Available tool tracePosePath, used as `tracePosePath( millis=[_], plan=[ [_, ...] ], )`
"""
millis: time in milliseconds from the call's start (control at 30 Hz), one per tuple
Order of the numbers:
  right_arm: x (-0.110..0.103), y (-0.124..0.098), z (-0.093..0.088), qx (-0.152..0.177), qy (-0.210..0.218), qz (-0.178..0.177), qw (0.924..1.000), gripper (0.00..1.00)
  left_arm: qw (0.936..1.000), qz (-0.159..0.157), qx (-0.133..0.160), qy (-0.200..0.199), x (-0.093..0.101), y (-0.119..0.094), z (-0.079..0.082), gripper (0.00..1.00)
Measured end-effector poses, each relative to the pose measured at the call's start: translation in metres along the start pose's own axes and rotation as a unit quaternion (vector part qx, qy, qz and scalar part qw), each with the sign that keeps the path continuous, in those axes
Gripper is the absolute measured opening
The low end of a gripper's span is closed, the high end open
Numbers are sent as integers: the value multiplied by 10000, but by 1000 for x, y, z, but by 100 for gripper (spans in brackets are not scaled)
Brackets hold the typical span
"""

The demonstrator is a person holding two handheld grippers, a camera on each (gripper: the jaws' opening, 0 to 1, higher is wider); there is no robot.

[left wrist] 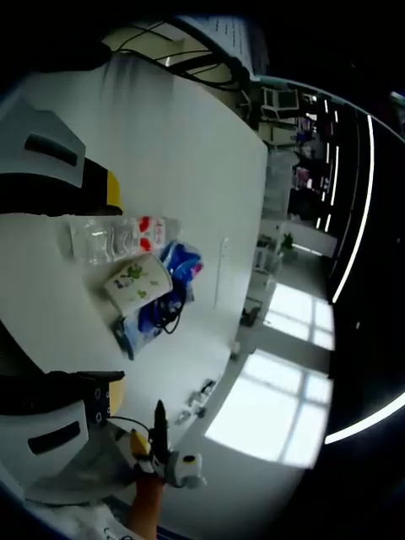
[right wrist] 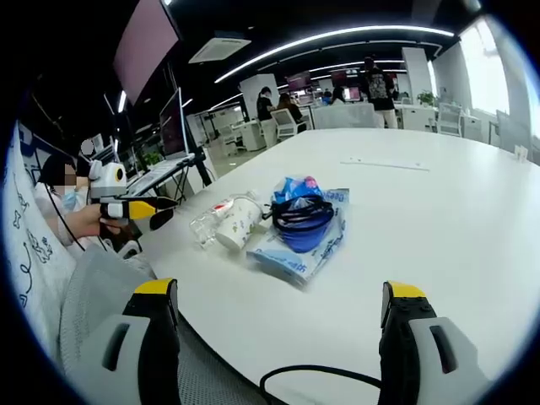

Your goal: Arrange the tabletop items into an orderly group along one side of the table until the central work area is clear of visible clutter.

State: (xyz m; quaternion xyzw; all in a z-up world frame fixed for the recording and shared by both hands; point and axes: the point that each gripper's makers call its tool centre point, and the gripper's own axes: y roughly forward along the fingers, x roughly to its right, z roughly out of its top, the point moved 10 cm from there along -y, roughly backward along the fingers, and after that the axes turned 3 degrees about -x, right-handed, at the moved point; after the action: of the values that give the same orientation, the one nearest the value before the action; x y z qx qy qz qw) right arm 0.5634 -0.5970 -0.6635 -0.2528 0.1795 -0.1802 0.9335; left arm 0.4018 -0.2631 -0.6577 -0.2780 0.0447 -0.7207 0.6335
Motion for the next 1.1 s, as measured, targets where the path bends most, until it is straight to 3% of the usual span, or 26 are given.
tracePosePath(
  millis=[467, 1100],
  plan=[
    [0, 0, 3, -62, -94, -10, 9999, 100, 10000, -39, -47, 73, -1, 4, 4, 80],
    [2, 7, 1, -198, -41, -32, 9998, 99, 9999, -20, -115, 10, -8, 8, -1, 82]
  ],
)
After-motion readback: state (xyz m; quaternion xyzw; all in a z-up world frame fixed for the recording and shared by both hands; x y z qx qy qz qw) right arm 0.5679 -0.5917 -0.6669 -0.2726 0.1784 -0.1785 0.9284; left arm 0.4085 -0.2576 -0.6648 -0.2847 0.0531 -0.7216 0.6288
